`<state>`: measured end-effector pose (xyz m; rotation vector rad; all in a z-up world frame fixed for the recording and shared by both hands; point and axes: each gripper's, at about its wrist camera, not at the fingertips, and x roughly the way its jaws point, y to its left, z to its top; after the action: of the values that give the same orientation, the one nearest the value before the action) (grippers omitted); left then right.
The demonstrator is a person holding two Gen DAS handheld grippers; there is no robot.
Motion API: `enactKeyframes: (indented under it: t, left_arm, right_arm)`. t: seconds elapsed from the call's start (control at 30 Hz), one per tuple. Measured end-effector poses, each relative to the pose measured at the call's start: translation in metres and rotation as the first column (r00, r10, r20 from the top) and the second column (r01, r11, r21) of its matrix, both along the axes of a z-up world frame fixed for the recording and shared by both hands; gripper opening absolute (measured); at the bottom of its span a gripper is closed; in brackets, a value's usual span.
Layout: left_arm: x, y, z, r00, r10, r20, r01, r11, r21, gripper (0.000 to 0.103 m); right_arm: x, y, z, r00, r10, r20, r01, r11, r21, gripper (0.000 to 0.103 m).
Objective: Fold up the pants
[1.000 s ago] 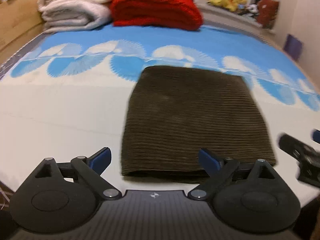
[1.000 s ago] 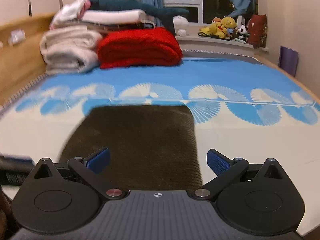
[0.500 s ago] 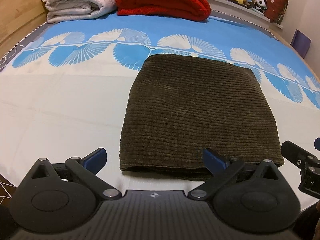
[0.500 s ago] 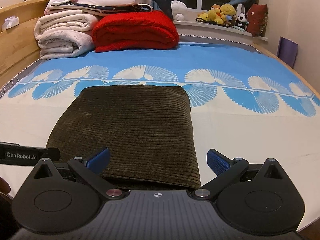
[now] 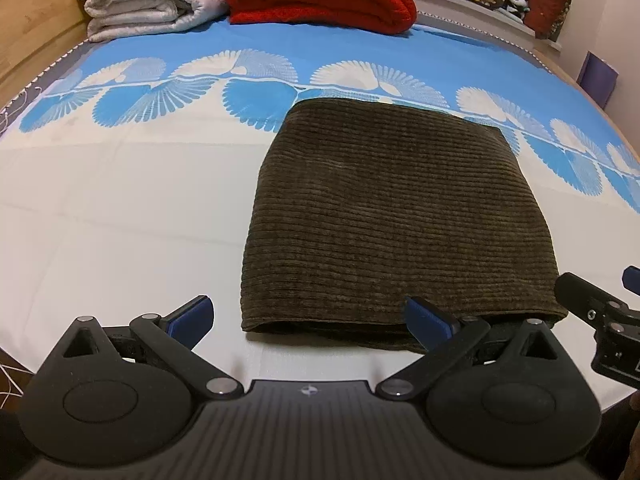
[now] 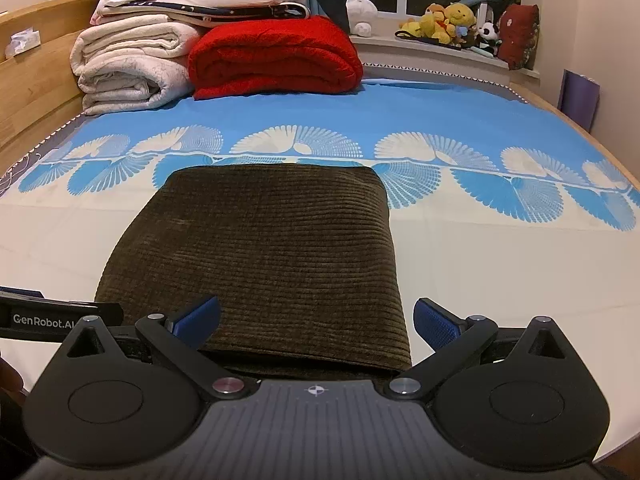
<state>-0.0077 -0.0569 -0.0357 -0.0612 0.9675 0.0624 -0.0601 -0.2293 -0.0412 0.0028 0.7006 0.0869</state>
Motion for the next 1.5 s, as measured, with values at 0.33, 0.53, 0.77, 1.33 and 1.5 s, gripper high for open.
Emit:
enactKeyframes:
  t: [0.33,0.53,0.77,1.33,1.5]
  left_arm:
    - [0.0014,-0.0012,-0.0019,1.000,-0.014,-0.008,0.014,1.000,0.000,0.102]
    - [0.0028,-0.0032,-0.0030,1.000,-0.020,-0.010,0.020,1.000,0.009,0.102]
    - [0.0029,-0.0052,-0.0039,0.999,-0.035,-0.010,0.035,0.999,0.012,0.102]
    - [0.0031,-0.0079,-0.0048,0.999,-0.049,-0.009,0.049,0.999,0.016,0.102]
    - [0.0039,-0.0077,-0.0048,0.999,-0.053,-0.009,0.053,0.998,0.017,0.102]
  right_arm:
    - [0.0006,0.0005,-0.0015,1.000,0.000,-0.005,0.000,1.000,-0.003,0.102]
    - [0.0015,0.0001,-0.0025,1.000,0.001,-0.009,-0.001,1.000,0.000,0.102]
    - [0.0027,-0.0003,-0.0044,1.000,0.000,-0.015,0.000,1.000,0.002,0.102]
    - [0.0045,-0.0007,-0.0056,1.000,-0.002,-0.024,0.002,1.000,0.006,0.102]
    - [0.0046,-0.0003,-0.0056,1.000,-0.003,-0.025,0.003,1.000,0.006,0.102]
